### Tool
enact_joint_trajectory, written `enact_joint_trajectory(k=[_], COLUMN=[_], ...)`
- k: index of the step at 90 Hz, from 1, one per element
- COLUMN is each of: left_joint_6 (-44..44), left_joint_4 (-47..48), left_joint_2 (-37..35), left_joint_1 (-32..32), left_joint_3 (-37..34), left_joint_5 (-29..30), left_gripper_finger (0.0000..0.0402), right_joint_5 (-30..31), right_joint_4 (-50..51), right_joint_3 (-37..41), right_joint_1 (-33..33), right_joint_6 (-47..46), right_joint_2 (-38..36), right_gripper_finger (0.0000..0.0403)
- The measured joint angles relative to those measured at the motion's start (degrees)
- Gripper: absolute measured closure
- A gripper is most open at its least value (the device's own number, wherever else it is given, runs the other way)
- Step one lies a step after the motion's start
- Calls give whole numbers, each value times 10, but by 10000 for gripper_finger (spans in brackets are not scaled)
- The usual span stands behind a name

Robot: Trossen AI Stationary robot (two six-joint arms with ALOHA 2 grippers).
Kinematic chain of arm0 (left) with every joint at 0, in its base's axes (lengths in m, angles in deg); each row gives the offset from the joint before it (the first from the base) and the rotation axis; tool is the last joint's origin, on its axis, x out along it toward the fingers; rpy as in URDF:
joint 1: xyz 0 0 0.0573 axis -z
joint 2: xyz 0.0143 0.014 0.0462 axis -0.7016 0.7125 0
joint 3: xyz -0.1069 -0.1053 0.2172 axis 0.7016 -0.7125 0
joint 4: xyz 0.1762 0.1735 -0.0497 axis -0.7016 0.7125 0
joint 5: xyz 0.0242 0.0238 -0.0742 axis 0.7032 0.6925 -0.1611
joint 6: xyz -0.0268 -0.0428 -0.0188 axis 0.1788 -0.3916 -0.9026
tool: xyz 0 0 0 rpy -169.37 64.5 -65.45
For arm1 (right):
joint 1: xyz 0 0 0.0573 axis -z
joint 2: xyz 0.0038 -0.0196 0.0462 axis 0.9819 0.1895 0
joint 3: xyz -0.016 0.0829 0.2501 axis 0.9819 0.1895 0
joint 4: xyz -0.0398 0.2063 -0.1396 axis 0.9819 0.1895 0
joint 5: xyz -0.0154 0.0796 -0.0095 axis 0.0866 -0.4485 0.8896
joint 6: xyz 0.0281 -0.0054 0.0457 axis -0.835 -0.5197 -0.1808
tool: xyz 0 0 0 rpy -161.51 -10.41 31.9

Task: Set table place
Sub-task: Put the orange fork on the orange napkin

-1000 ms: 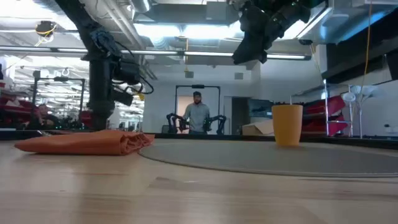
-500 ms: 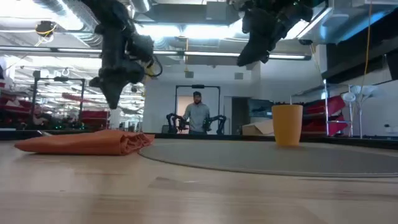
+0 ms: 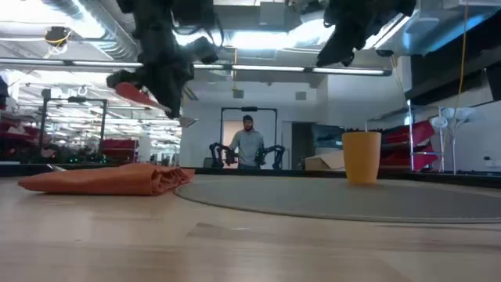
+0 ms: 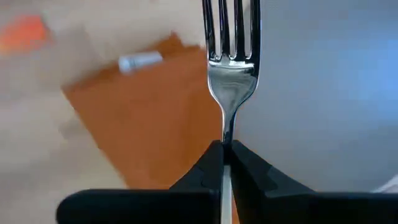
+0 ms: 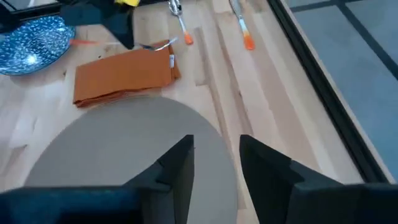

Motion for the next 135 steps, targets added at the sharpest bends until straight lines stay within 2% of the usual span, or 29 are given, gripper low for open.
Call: enact_joint_trajectory(k=[15,27,38,55,82,135], left_joint_6=[-173,-256,-296,-289,-233,-215], left_joint_4=[6,30,53,48,44,28], left_joint_2=[3,4,15,46,88,135], left_joint_1=[69,100,118,121,108,110], left_joint_3=[0,0,0,0,0,-1], left_joint_5=[65,99,102,89,60,47], left_gripper_finger=[401,401,401,401,401,401], right_joint_5=[-1,-17,-20,-26,-27,-26], right_joint_4=[3,5,7,11,11,11], right_joint_3=[0,0,0,0,0,0], right_joint_1=[2,2,2,2,2,2], right_joint_6=[7,23,31,35,47,50], right_joint_2=[-10,-10,-10,-10,-10,-10], right_gripper_finger=[288,288,288,288,288,288])
